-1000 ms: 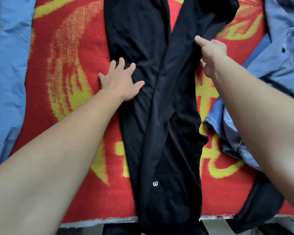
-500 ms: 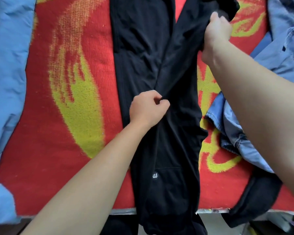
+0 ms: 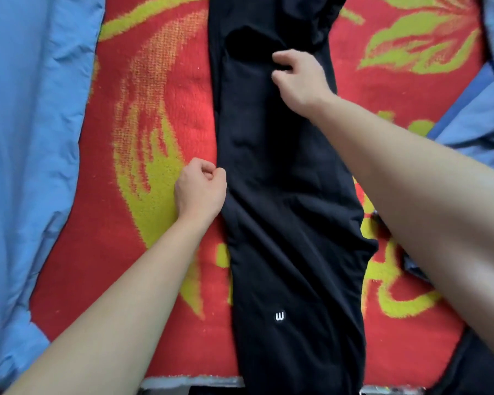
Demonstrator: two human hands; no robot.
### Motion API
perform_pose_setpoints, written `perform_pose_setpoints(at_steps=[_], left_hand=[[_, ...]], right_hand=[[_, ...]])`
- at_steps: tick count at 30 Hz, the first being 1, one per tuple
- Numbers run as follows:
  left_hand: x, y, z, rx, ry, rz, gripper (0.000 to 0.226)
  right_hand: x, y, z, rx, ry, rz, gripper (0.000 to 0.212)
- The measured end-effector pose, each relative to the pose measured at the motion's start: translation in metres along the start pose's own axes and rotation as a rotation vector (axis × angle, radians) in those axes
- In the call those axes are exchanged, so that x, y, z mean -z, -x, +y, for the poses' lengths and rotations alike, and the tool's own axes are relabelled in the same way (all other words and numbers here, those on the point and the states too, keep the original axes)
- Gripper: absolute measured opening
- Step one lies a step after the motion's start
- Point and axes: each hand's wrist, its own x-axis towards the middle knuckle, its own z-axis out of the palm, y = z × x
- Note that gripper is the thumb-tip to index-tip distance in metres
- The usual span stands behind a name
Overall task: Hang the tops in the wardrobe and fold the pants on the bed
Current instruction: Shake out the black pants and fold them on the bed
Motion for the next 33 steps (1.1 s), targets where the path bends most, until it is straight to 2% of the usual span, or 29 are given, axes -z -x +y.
perform_pose_setpoints(at_steps=[3,5,8,10,12,13,15,17,19,20,21,23,24,25,28,29,30,31,33], left_hand=[[0.002,-0.037,0.02,-0.263,-0.238,0.06,0.04],[0.005,-0.073,0.042,-0.368,-0.395,0.024,0.054],[0.009,-0.13,0.074,-0.323,-0.509,-0.118,0.063],[0.006,-0.149,0.085,-0.288,-0.603,-0.16,0.064],[0.006,-0.155,0.086,-0.288,-0.68,-0.186,0.064],[0.007,-0.155,0.085,-0.29,-0.704,-0.197,0.064],[0.011,-0.159,0.084,-0.302,-0.744,-0.209,0.065],[0.015,-0.164,0.087,-0.302,-0.769,-0.214,0.065],[0.018,-0.165,0.09,-0.301,-0.784,-0.226,0.066],[0.018,-0.165,0.09,-0.302,-0.791,-0.232,0.065],[0.019,-0.165,0.089,-0.305,-0.796,-0.234,0.065],[0.018,-0.165,0.087,-0.315,-0.799,-0.227,0.065],[0.018,-0.165,0.085,-0.32,-0.801,-0.219,0.065],[0.017,-0.166,0.084,-0.326,-0.802,-0.21,0.065],[0.016,-0.168,0.082,-0.342,-0.811,-0.201,0.066],[0.016,-0.169,0.082,-0.346,-0.818,-0.203,0.066],[0.016,-0.17,0.082,-0.348,-0.821,-0.206,0.066],[0.016,-0.17,0.082,-0.347,-0.819,-0.207,0.066],[0.016,-0.171,0.082,-0.347,-0.817,-0.209,0.067]], right_hand=[[0.01,-0.013,0.022,0.0,0.045,0.062,0.048],[0.014,-0.025,0.023,-0.056,-0.101,0.118,0.044],[0.022,-0.047,0.01,-0.198,-0.407,0.342,0.041],[0.029,-0.061,0.0,-0.281,-0.542,0.453,0.056],[0.037,-0.075,-0.01,-0.413,-0.742,0.41,0.073],[0.042,-0.082,-0.014,-0.474,-0.848,0.362,0.073],[0.05,-0.093,-0.027,-0.482,-1.022,0.359,0.042],[0.053,-0.101,-0.044,-0.372,-0.906,0.505,0.018],[0.048,-0.112,-0.062,-0.06,-0.667,0.64,0.022],[0.043,-0.118,-0.071,0.095,-0.572,0.56,0.034],[0.037,-0.124,-0.078,0.19,-0.468,0.372,0.053],[0.029,-0.129,-0.084,0.216,-0.273,-0.031,0.087],[0.029,-0.132,-0.082,0.216,-0.213,-0.089,0.087],[0.029,-0.134,-0.079,0.224,-0.18,-0.022,0.078],[0.037,-0.136,-0.058,0.201,-0.047,0.44,0.043],[0.04,-0.134,-0.048,0.174,0.031,0.557,0.037],[0.042,-0.133,-0.037,0.163,0.103,0.602,0.035],[0.043,-0.133,-0.027,0.169,0.175,0.557,0.038],[0.042,-0.132,-0.019,0.143,0.379,0.232,0.05]])
